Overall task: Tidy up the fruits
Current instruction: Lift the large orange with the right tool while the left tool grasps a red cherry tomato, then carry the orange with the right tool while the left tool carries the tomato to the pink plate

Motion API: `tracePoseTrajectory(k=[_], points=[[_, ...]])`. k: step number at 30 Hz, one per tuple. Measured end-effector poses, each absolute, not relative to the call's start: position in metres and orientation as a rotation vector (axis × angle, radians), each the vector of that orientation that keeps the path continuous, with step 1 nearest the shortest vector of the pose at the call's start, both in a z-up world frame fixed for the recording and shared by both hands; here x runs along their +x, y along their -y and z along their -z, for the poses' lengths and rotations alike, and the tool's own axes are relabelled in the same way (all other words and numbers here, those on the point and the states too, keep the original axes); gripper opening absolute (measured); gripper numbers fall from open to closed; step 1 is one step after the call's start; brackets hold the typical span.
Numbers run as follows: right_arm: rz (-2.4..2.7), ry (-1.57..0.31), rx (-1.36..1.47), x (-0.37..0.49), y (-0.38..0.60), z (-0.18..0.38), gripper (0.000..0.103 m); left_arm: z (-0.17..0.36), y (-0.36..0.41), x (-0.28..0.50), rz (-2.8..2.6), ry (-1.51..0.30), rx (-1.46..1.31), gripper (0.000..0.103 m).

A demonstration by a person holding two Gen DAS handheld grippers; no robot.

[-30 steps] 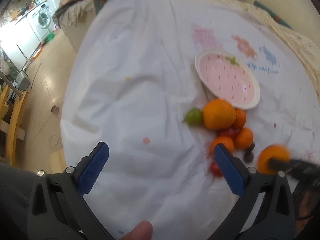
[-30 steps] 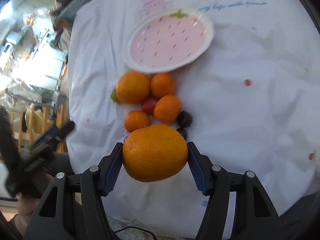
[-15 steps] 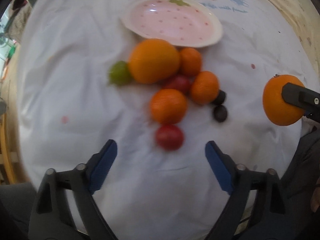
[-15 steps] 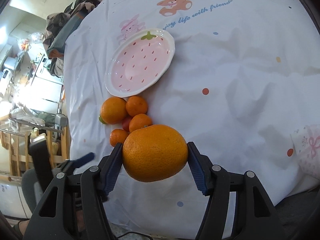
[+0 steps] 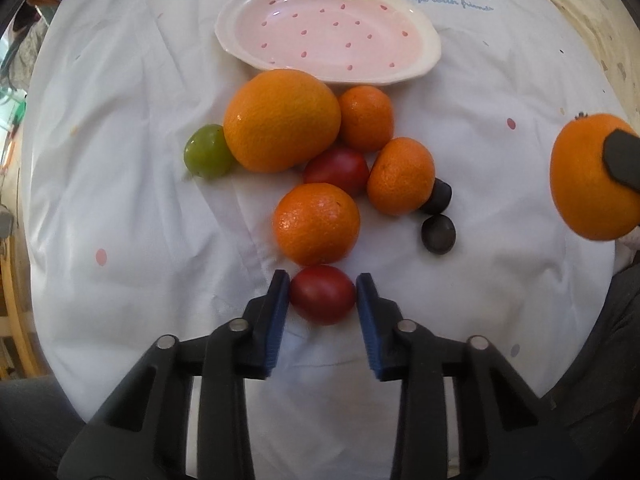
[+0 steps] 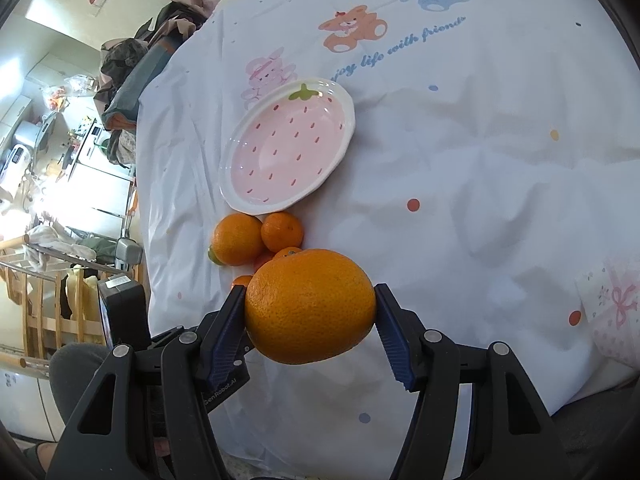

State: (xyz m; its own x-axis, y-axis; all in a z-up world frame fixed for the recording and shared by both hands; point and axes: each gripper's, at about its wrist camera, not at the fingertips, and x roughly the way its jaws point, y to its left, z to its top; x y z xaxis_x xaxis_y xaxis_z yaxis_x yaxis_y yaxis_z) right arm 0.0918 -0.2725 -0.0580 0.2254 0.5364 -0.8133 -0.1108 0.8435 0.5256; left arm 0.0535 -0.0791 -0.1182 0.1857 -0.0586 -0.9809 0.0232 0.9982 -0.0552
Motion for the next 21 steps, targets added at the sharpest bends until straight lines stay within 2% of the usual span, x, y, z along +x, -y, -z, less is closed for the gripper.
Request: tracePoseTrajectory(k=[14,21], points=[[-0.458,-1.253,0.37,0.087,0.27,0.053,0.065,0.087,0.062,0.037,0.009,-1.336,-0.08,0.03],[-0.453,-1.237,0.351,0.085,0.27,0.051,0.065,0.052,0.04,0.035,-0.029,-1.233,-0.098,0.03]])
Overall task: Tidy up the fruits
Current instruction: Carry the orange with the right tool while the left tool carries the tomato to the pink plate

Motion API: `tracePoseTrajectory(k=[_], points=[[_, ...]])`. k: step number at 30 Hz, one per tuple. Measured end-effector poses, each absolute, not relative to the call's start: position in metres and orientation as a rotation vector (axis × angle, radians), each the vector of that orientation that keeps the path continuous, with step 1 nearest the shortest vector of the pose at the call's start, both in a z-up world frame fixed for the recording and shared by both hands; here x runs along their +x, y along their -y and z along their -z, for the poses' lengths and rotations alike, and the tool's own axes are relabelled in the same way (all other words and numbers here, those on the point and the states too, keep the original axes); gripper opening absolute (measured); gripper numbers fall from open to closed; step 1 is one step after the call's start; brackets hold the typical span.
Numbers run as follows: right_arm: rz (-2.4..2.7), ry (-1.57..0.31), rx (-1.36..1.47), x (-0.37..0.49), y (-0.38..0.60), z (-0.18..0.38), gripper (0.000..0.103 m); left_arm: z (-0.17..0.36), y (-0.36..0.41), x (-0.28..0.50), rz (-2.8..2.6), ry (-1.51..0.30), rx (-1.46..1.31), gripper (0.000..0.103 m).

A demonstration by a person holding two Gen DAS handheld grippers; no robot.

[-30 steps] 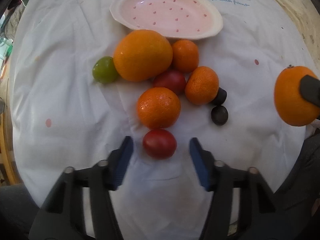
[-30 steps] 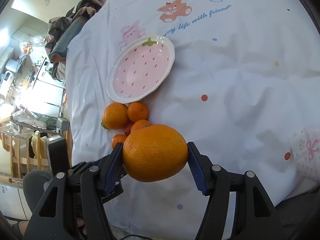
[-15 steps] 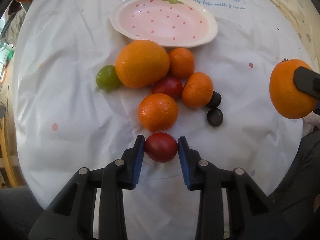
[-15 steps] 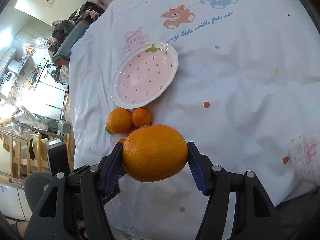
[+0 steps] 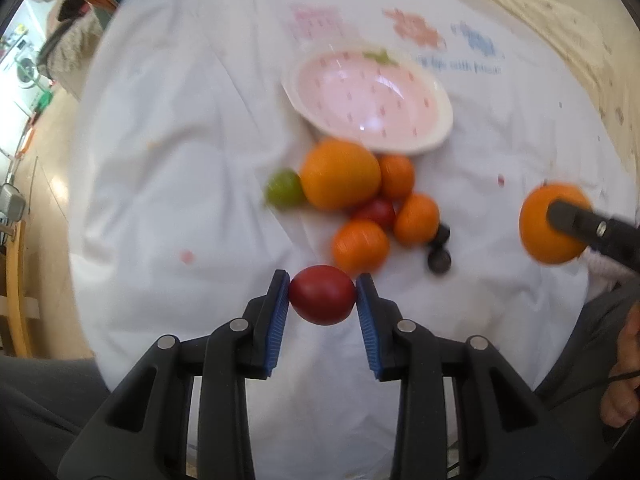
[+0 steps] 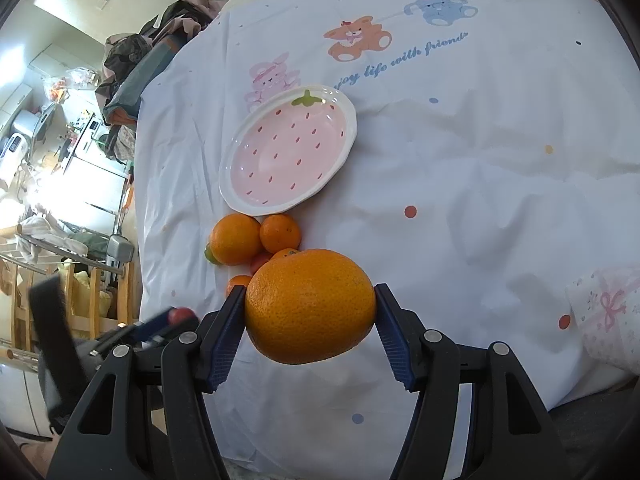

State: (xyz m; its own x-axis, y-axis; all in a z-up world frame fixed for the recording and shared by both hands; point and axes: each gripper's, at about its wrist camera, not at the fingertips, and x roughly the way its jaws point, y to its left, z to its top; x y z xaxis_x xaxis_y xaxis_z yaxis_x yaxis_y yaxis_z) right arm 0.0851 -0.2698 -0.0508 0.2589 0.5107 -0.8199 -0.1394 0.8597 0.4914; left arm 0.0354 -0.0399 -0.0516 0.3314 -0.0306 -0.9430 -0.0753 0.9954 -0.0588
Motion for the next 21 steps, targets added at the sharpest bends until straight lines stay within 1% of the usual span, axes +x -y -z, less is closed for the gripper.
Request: tracePoseTrajectory(k=[8,17,21], points=[[-0.47,-1.16,0.352,0.091,0.271,0.032,0.065,0.012,0.017,0.057,-0.047,-1.113,-0.095,0.03],[-0.483,-1.096,0.35,0.123,0.27,0.015,0.065,-0.007,0.003,0.096,-0.047,-1.05,-0.089,0.03],[-0.489,-1.078,0.329,0.143,0.263,0.015,0.065,-0.007,-0.002,0.116,-0.048,-1.034,-0.093,0.03]])
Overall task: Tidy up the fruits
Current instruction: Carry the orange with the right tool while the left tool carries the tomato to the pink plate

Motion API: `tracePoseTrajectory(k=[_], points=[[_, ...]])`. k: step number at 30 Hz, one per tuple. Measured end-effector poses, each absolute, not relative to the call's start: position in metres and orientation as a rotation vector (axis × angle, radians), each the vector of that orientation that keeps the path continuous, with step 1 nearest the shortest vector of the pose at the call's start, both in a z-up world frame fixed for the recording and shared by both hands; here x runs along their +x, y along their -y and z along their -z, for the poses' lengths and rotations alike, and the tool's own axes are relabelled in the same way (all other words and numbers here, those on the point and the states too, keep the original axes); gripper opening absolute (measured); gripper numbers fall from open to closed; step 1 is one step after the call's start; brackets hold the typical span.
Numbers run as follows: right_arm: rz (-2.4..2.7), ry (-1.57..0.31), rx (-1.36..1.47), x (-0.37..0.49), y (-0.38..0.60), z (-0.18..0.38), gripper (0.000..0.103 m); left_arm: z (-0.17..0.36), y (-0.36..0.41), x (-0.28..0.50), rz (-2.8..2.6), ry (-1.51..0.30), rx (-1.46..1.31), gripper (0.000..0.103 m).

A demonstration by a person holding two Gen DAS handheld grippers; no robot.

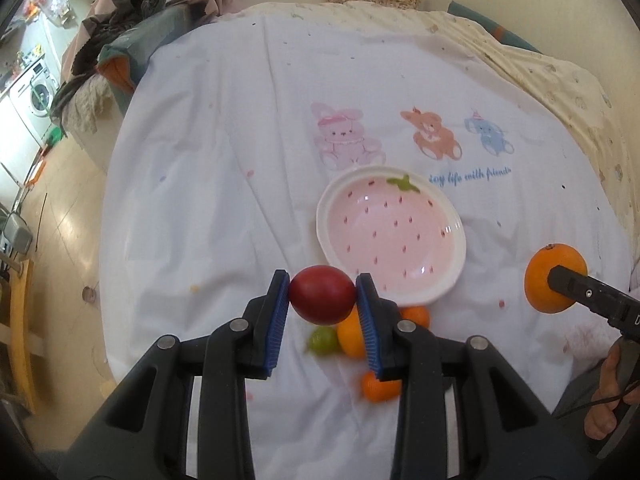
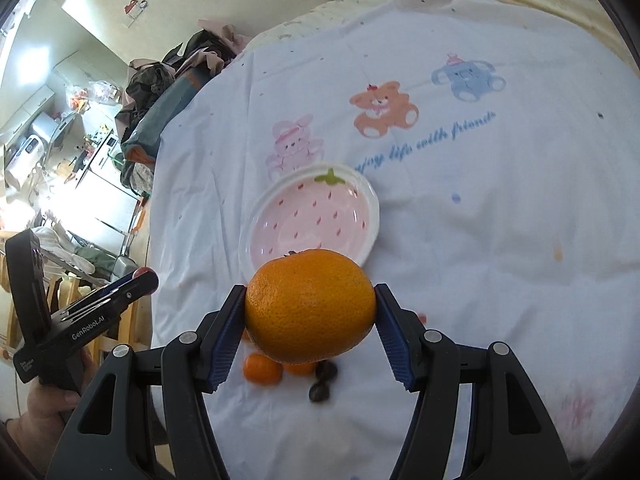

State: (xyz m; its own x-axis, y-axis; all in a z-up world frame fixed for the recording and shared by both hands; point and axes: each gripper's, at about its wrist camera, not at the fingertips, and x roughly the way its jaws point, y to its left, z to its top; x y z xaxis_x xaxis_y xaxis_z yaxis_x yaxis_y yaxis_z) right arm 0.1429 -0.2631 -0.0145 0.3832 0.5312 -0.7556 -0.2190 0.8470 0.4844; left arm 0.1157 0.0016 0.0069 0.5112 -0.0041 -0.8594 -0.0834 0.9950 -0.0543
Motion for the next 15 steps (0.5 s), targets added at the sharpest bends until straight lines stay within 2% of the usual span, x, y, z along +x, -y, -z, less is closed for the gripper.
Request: tracePoseTrajectory(k=[15], points=[[-0.509,-1.083,0.284,0.229,0.231,0.037,0.065,0.018,0.004,0.195,-0.026,-1.044,-0.068,0.03]])
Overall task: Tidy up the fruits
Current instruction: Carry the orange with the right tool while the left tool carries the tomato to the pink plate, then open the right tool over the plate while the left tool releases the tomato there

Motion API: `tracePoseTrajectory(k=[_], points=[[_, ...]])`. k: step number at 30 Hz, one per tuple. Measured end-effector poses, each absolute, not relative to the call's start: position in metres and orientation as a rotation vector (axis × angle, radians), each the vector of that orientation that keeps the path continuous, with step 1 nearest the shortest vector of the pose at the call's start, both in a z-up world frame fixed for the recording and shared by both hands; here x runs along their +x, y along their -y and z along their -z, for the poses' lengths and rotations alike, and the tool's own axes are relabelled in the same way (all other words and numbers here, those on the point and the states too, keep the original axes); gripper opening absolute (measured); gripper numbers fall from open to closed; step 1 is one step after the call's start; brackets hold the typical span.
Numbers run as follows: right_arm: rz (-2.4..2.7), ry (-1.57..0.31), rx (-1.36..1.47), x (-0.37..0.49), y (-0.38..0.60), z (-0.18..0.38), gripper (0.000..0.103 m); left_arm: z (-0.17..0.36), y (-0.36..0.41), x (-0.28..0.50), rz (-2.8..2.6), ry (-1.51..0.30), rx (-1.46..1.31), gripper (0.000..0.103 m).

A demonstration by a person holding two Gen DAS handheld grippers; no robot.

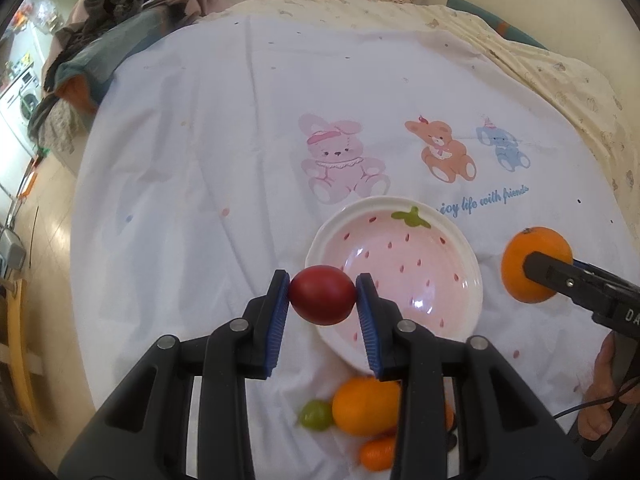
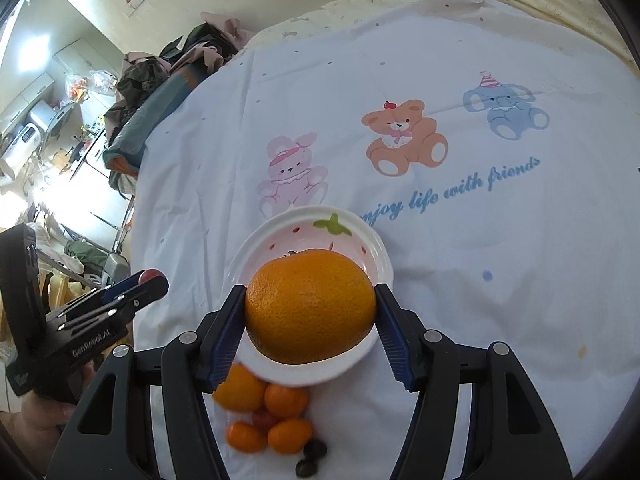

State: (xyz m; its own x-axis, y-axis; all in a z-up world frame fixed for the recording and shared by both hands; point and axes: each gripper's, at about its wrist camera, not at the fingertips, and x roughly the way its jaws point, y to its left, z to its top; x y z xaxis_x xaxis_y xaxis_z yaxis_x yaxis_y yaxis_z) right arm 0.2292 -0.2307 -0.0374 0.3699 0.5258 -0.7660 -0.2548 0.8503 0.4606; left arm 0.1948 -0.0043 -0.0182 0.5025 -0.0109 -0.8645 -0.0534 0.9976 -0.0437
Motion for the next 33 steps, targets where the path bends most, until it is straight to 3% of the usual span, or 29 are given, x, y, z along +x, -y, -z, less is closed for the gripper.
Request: tracePoseTrajectory(k=[15,30,32,33], points=[[-0.531,-1.229,0.331,0.292,0.207,0.103,0.065,0.082,0.013,0.243,0.075,-1.144,-0.119,0.03],[-0.481,-1.272,0.343,0.303,0.21,0.117,0.066,0.103,0.023,0.262,0.048,-1.174,-0.108,0.03],[-0.48,-1.274,0.35,0.304,0.211,0.119,0.067,0.105,0.025,0.261,0.046,-1.184,-0.097,0.036],[-0.479,-1.274,0.349,0.304,0.211,0.119,0.067,0.106,0.025,0.261,0.044,-1.184,-0.1,0.047]])
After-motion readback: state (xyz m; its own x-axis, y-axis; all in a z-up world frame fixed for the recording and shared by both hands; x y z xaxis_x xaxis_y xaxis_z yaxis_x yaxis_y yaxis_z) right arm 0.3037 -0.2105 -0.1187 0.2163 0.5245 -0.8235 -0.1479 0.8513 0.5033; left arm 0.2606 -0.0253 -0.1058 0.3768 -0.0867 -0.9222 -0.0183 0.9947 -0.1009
